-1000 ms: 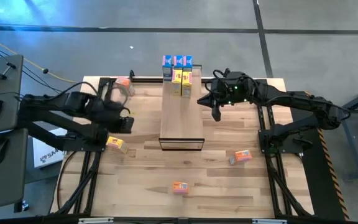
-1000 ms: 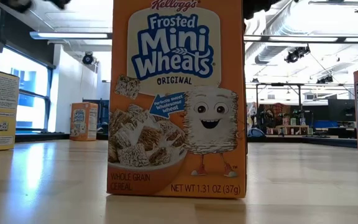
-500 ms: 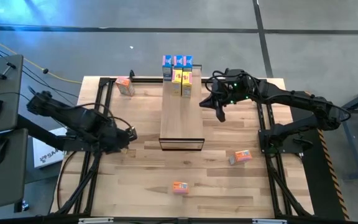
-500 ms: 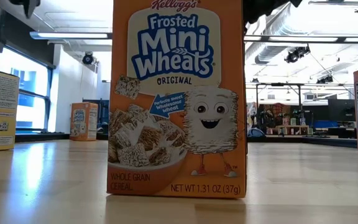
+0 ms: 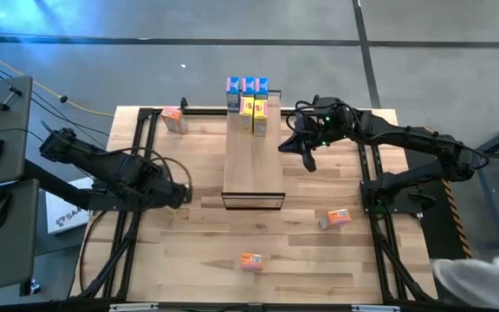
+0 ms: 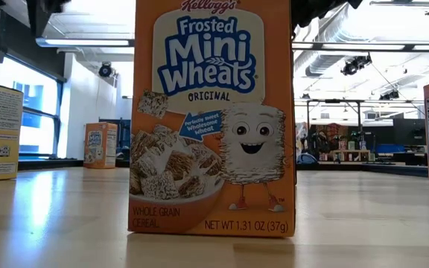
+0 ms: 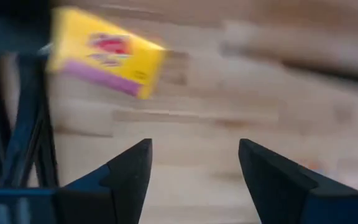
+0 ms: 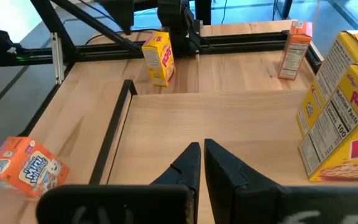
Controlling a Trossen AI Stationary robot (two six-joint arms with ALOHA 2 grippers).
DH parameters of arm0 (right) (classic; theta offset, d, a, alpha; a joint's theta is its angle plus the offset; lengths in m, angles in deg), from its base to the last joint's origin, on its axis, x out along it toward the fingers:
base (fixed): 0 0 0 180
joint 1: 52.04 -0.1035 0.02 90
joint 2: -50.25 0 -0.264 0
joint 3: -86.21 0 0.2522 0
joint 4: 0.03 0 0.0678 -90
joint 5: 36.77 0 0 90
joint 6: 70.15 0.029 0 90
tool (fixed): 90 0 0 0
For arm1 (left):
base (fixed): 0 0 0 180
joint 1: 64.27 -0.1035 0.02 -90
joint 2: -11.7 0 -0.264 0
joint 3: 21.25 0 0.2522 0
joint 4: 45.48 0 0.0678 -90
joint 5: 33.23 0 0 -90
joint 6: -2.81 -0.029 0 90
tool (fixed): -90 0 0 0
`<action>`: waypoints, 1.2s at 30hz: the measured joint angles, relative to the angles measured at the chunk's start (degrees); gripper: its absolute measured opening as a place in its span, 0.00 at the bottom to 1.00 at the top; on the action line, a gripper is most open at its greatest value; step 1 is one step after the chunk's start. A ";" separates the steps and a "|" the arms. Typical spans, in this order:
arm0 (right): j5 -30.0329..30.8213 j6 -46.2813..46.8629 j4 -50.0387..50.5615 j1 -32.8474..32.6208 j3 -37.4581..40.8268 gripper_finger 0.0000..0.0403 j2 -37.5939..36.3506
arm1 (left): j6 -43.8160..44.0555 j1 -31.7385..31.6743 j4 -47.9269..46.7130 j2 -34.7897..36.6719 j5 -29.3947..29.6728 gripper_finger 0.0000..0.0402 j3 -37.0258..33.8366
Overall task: Stack cereal on shelf
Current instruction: Put the yellow cereal box on the shelf aligned with the yellow cereal boxes
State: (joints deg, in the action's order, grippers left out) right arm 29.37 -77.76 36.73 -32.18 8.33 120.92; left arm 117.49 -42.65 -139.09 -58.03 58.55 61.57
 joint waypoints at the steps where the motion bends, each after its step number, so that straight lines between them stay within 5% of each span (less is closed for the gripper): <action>1: 0.00 -0.23 0.00 0.01 0.00 0.03 0.00 | -5.48 -0.24 1.69 -0.01 -0.38 0.57 0.00; 10: 0.36 1.27 -0.18 0.00 0.00 0.03 0.00 | -56.08 -5.31 5.72 -3.15 -13.49 0.49 0.04; 17: 5.43 7.92 -0.61 0.00 0.00 0.03 -0.02 | -86.42 -7.26 2.72 -8.89 -13.91 0.53 0.00; 26: 7.75 11.71 -0.57 0.00 0.00 0.03 -0.02 | -100.59 -8.14 -4.65 -9.88 -5.64 0.71 0.00; 36: 8.61 11.44 -0.53 -0.02 0.00 0.03 -0.02 | -104.04 -7.75 -6.24 -10.36 -3.56 0.76 0.00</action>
State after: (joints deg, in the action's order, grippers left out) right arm 37.99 -66.32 36.21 -32.20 8.33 120.90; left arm 13.45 -50.40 -145.33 -68.39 54.99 61.57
